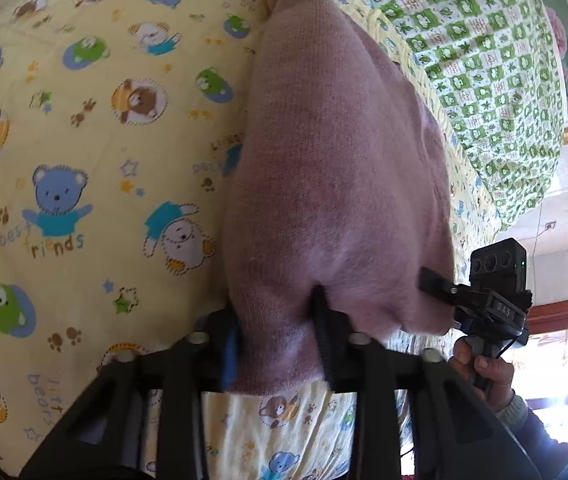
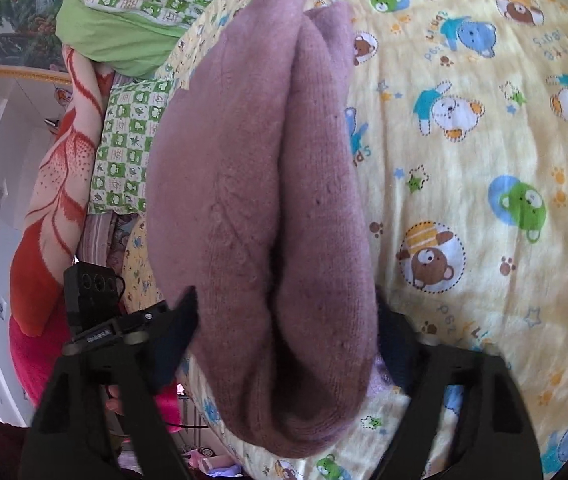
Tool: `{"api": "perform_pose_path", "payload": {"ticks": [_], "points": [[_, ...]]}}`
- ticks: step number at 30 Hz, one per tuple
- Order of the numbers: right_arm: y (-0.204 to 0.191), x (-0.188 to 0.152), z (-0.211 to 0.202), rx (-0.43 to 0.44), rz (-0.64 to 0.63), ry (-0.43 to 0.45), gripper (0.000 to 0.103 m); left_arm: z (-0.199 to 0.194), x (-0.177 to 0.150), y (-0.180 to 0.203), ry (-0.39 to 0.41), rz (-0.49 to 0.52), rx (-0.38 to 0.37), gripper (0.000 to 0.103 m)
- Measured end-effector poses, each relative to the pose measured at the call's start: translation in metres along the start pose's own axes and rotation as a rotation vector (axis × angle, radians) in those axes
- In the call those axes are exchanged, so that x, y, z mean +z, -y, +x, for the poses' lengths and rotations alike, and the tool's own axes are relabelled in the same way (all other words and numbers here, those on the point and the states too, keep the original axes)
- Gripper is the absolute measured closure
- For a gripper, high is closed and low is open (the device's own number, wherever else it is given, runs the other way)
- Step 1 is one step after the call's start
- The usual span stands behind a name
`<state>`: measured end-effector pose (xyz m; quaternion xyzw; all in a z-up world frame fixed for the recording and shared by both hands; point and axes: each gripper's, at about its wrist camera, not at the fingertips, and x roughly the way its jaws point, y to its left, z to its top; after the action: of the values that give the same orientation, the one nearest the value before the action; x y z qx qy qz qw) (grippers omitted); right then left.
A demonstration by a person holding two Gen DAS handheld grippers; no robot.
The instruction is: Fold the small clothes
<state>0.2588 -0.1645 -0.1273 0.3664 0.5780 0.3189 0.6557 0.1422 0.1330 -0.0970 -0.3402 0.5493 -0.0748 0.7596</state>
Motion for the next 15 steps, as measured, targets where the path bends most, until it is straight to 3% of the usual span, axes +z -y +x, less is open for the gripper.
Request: {"api": "perform_pose_path", "payload": {"ticks": [1, 2, 6, 7, 9, 12, 15], "points": [[0.0, 0.0, -0.001, 0.008, 0.01, -0.005, 0.069, -0.002, 0.0, 0.004, 0.0, 0.018, 0.003, 0.084], [-0.002, 0.0, -0.005, 0.033, 0.017, -0.006, 0.073, -0.008, -0.001, 0.009, 0.004, 0.042, 0.001, 0.085], [-0.012, -0.004, -0.034, 0.189, 0.03, 0.03, 0.078, -0.023, -0.008, 0.018, -0.012, 0.098, -0.034, 0.086], [-0.013, -0.004, -0.038, 0.176, 0.017, 0.031, 0.078, -0.021, -0.011, 0.018, -0.021, 0.111, -0.023, 0.086], [-0.01, -0.006, -0.036, 0.069, -0.033, 0.014, 0.078, -0.008, -0.018, 0.017, -0.05, 0.139, 0.026, 0.086], [0.002, -0.009, -0.023, -0.046, -0.064, 0.0, 0.078, 0.003, -0.021, 0.013, -0.053, 0.145, 0.042, 0.086], [0.014, -0.012, -0.015, -0.077, -0.066, 0.024, 0.078, 0.005, -0.021, 0.009, -0.053, 0.135, 0.035, 0.081]]}}
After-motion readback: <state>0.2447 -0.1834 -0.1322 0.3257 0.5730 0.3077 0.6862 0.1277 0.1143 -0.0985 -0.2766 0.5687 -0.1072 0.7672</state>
